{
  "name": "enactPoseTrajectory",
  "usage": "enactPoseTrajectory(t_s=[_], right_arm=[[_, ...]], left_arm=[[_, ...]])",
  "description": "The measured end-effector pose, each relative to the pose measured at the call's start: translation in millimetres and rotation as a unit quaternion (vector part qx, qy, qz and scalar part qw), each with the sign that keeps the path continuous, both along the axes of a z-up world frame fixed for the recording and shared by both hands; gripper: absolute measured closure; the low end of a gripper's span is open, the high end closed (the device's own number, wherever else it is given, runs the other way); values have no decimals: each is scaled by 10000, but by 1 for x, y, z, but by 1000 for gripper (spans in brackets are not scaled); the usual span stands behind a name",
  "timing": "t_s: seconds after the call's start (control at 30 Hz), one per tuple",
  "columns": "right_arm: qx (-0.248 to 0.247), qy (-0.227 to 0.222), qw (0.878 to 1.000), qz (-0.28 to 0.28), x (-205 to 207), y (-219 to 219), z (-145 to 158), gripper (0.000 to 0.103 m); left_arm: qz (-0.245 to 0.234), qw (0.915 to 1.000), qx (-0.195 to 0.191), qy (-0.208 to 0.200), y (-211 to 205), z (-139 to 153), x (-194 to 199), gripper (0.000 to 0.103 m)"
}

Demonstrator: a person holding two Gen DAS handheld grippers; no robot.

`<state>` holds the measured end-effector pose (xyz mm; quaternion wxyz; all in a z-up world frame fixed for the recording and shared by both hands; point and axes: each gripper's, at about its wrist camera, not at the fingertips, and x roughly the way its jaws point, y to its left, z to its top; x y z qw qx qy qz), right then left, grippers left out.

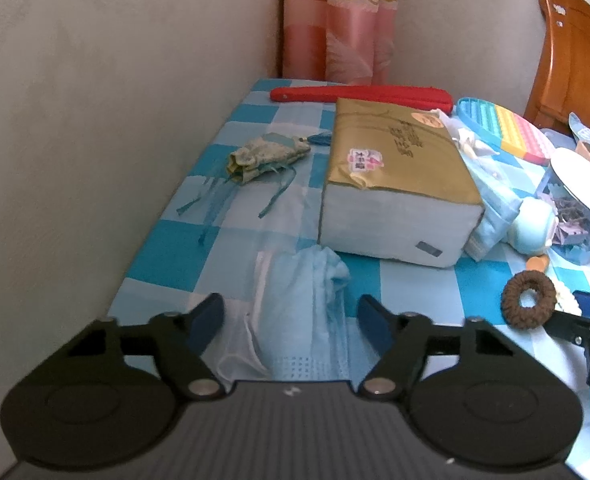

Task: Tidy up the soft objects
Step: 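Grasp the light blue face mask with the left tool while the right tool grasps the cream knitted ring, then carry the mask into the cardboard box with the left tool while the right tool drops the ring there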

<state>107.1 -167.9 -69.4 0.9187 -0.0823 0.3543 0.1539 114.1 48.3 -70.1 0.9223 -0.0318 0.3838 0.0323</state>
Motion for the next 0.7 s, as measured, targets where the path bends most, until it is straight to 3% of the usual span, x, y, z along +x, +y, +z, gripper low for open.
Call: enactPoseTrajectory(t_s=[0.27, 0.7], right_arm=[[60, 34, 10000, 42, -17, -4, 6, 66], [82, 200, 9997, 96, -46, -14, 7, 66]], left_arm=[[-15, 10000, -76, 3, 2, 6, -8, 61], [-364, 9993, -28, 61, -6, 22, -32, 64]])
